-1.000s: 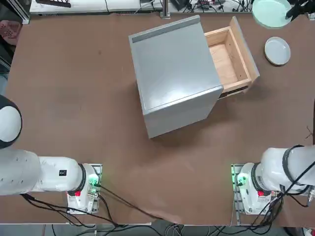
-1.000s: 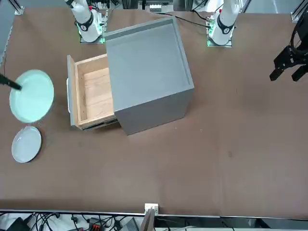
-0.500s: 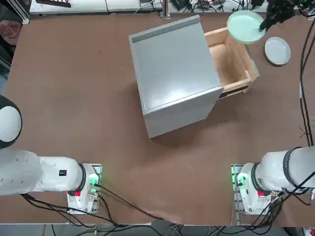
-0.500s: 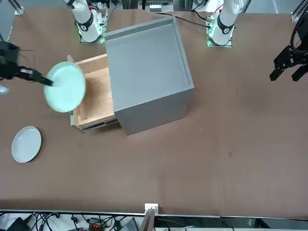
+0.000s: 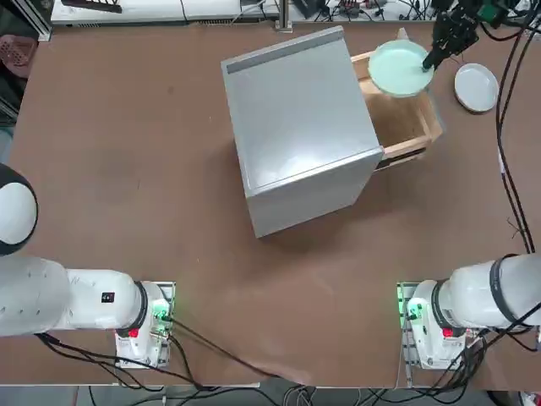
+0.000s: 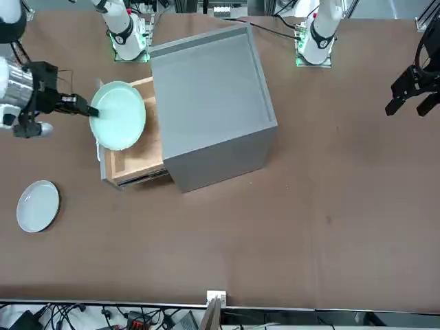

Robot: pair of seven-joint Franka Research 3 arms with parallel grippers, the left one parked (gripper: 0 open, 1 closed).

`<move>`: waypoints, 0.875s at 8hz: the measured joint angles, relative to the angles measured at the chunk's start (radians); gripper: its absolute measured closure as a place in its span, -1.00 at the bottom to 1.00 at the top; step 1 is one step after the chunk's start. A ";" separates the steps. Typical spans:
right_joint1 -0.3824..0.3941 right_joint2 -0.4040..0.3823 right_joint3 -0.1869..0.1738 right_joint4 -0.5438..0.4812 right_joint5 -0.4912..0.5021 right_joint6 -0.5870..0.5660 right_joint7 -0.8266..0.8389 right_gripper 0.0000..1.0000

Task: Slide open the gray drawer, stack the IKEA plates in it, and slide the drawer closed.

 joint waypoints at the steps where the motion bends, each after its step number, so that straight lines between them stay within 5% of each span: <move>1: 0.030 0.001 0.000 -0.019 -0.016 0.019 -0.001 0.97; 5: 0.110 0.015 0.000 -0.065 -0.025 0.064 -0.001 0.91; 7: 0.132 0.036 0.000 -0.065 -0.025 0.077 -0.001 0.20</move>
